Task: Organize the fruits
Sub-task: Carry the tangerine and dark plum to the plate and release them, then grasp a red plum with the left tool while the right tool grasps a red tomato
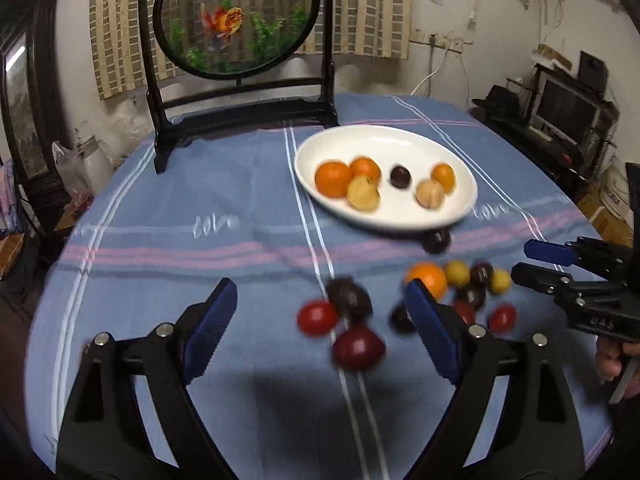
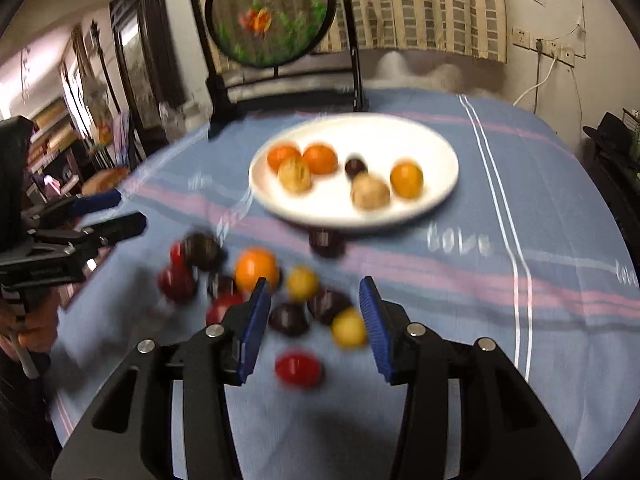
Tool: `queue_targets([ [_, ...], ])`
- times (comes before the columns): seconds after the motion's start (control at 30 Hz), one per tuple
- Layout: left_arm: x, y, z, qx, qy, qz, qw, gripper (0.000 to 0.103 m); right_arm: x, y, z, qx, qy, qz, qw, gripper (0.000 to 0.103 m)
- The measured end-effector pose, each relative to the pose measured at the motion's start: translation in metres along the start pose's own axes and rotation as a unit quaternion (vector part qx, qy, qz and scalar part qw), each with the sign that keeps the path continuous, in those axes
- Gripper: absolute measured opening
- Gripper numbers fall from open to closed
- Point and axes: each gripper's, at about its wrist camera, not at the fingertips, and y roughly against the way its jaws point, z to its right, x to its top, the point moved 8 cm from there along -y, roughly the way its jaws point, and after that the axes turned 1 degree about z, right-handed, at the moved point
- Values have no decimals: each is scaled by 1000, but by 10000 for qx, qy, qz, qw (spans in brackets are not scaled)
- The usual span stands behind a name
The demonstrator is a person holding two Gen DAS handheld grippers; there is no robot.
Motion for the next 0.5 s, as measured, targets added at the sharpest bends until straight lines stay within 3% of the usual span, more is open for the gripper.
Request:
queue_targets([
  [0.13,-31,-2,4,-461,221,-49,9987,88,-27,-10,-1,27,-100,-352,9993,46],
  [0.37,-36,2,12,-567,211,22,9982,88,-35,-16,-15,220,90,-525,9983,46],
  [0.5,-38,-1,12,-514,202,-35,9985,88,-43,-26,-15,47,159,-715,9973,41],
])
